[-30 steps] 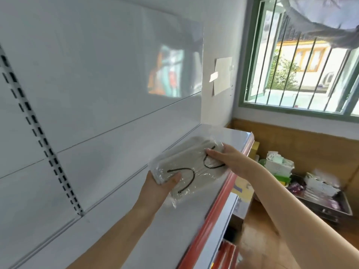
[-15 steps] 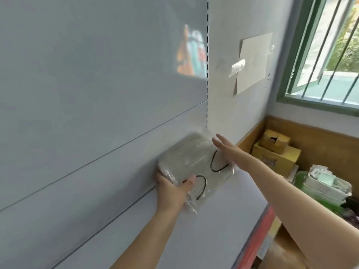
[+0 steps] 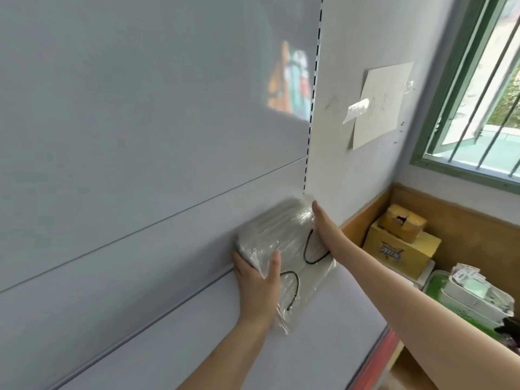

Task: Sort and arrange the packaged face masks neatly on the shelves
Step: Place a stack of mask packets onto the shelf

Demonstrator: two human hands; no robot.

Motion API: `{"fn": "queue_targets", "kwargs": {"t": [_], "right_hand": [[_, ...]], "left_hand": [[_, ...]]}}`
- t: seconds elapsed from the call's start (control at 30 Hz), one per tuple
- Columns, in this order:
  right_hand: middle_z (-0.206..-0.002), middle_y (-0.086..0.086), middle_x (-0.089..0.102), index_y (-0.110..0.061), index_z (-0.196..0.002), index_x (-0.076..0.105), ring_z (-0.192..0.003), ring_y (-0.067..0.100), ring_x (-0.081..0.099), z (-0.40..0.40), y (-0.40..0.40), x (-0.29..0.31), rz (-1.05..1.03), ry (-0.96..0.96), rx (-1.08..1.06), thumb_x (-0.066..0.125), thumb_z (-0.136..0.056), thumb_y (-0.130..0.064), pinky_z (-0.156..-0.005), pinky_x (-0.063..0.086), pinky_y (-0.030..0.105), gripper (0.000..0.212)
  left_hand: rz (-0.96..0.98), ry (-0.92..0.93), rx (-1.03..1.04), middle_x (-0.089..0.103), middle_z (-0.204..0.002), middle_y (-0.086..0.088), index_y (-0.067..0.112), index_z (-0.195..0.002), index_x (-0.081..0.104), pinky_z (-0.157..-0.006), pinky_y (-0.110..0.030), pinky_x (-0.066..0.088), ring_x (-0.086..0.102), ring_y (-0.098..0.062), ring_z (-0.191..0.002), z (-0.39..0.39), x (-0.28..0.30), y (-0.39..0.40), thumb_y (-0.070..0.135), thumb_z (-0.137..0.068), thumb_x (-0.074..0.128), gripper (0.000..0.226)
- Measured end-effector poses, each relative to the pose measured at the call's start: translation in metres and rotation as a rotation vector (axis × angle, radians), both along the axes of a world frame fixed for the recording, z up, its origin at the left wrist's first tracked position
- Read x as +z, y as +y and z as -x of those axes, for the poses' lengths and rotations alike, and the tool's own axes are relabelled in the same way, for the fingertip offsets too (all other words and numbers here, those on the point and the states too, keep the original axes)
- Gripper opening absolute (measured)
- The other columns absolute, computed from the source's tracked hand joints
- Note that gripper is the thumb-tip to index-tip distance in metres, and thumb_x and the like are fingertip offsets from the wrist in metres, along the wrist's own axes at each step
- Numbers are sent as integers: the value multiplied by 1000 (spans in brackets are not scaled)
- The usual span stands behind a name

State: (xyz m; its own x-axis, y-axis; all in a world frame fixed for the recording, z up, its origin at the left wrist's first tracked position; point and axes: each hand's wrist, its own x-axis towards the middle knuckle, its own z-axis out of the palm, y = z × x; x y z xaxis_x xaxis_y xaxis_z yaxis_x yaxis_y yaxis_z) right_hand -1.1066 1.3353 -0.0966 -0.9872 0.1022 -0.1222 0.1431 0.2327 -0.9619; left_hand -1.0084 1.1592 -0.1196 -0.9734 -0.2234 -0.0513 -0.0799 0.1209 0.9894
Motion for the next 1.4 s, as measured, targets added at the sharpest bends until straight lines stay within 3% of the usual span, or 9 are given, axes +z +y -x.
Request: {"fn": "queue_targets", "kwargs": {"t": [0.2, 0.33, 0.43, 0.6, 0.73, 0.93, 1.07, 1.23, 1.4], "right_hand": [[-164, -10, 13, -31, -158, 14, -150, 16, 18, 10, 32, 8, 109, -61, 182, 33, -82, -83, -124, 10, 40, 94], [-140, -30, 36, -46, -149, 9, -125, -7, 49, -14, 69, 2, -26, -39, 510, 69, -90, -28, -101, 40, 11, 86], [-137, -28, 44, -41, -151, 4, -114, -22, 51, -11, 79, -10, -116, -4, 644, 76, -84, -4, -87, 45, 6, 105], [-153, -10, 42, -29, -159, 4, -137, 13, 45, -4, 76, -19, -258, 99, 418, 80, -83, -29, -112, 37, 32, 108], [-163, -3, 25, -25, -158, -13, -146, 19, 32, -8, 77, -18, -391, 58, 457, 77, -78, -50, -105, 26, 22, 123], [-155, 6, 41, -19, -158, -13, -138, 26, 44, -13, 84, -18, -616, 120, 472, 82, -78, -41, -103, 36, 26, 125], [-164, 4, 23, -21, -158, -12, -149, 22, 28, -12, 85, -23, -544, 183, 432, 79, -75, -52, -118, 27, 34, 127], [-167, 1, -10, -32, -157, -15, -154, 25, -3, -5, 86, 6, -972, 658, 391, 50, -82, -78, -123, 9, 46, 110], [-167, 1, 13, -26, -160, 8, -154, 25, 9, 17, 50, 11, -1142, 796, 528, 26, -94, -72, -124, 13, 49, 82]], "left_hand": [[-77, -81, 56, 11, -169, 5, 22, -162, -2, -126, -32, 13, 13, -11, -155, -7, 18, 6, 68, -84, 55, 107], [-66, -165, -109, 24, -165, 15, 41, -159, -4, -125, -36, 21, 28, -9, -150, -37, 15, -2, 42, -72, 71, 115], [137, -150, -212, 21, -161, 19, 38, -159, -12, -111, -10, 26, 26, -4, -148, -37, 7, 5, 5, -84, 63, 112], [406, -93, -17, 46, -155, -5, 30, -161, -2, -113, -34, 41, 50, -22, -137, -29, -2, 3, 21, -95, 66, 95], [372, -131, 60, 9, -167, 5, 17, -160, -11, -127, -36, 16, 11, -14, -156, -42, 3, 6, 46, -95, 63, 103], [759, -133, -2, 16, -164, -14, 3, -159, -7, -125, -38, 17, 14, -29, -153, -49, -14, 22, 45, -89, 70, 112], [840, -86, 62, 10, -166, -23, -2, -158, -7, -127, -40, 15, 9, -34, -155, -45, -5, 18, 54, -90, 64, 113], [1367, 343, 139, 10, -167, -26, 6, -161, 6, -125, -50, 14, 10, -39, -156, -30, 18, 21, 73, -88, 35, 104], [1602, 159, -19, 7, -167, -26, 8, -161, 9, -125, -57, 8, 7, -39, -156, 24, 20, 33, 82, -83, 20, 108]]}}
